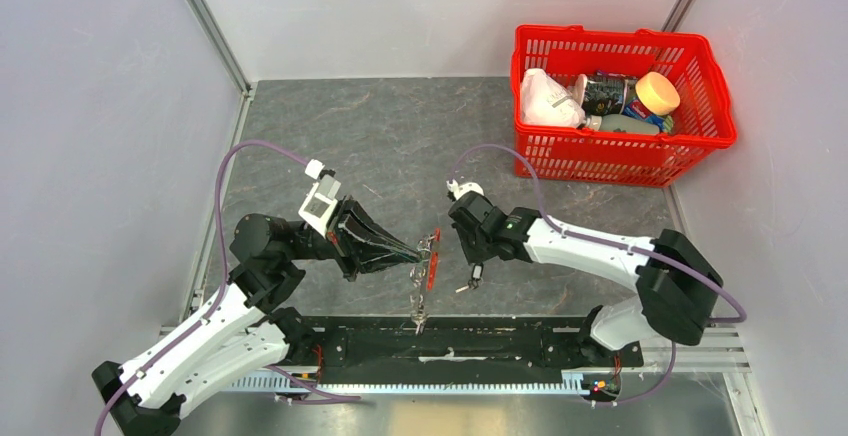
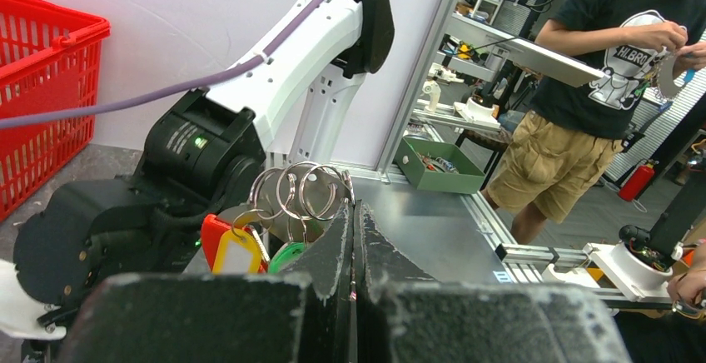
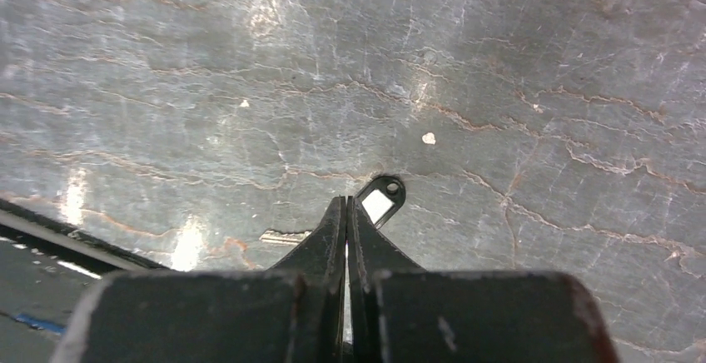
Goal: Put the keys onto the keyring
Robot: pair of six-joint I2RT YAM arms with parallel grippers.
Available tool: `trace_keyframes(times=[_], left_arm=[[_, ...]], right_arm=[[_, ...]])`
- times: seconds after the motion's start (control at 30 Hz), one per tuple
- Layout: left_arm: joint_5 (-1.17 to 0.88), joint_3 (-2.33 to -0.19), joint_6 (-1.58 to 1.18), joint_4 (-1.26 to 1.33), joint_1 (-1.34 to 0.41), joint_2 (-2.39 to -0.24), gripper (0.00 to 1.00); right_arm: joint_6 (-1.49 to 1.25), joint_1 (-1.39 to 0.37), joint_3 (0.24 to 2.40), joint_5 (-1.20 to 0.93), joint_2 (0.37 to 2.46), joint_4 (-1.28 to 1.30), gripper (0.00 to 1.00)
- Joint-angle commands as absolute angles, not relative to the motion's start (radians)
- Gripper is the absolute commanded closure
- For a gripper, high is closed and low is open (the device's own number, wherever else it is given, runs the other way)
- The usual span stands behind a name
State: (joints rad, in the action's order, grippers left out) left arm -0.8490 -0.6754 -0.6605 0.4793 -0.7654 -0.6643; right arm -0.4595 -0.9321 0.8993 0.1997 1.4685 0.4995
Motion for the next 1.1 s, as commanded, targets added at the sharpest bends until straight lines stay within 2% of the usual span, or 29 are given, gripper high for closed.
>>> trace_keyframes(times=[0.0,0.13,0.4,0.8,1.07], left_arm=[[-0.854,-0.701,-0.623,0.509,-0.77,-0.652,0.98],[-0.853,-0.703,-0.623,0.503,-0.77,-0.651,0.98],[-0.851,-0.703,-0.621,0.504,-0.77,-0.648,0.98],[-0.851,-0.696,-0.618,0.503,-0.77,-0.639,0.98],[-0.853,-0.696,-0.618,0.503,-0.77,-0.64,0.98]], right_arm=[[-0.477,-0.937,0.941,0.192,1.403,0.542,0.91],[-0.491,-0.938,0.917,0.186,1.365,0.588,0.7],[-0.586,-0.937,0.797,0.11,1.243,0.576,0.46],[-0.614,-0.932,0.641,0.054,1.185,0.411,0.43],[-0.599,-0.863,0.536,-0.059,1.185,0.257,0.44]])
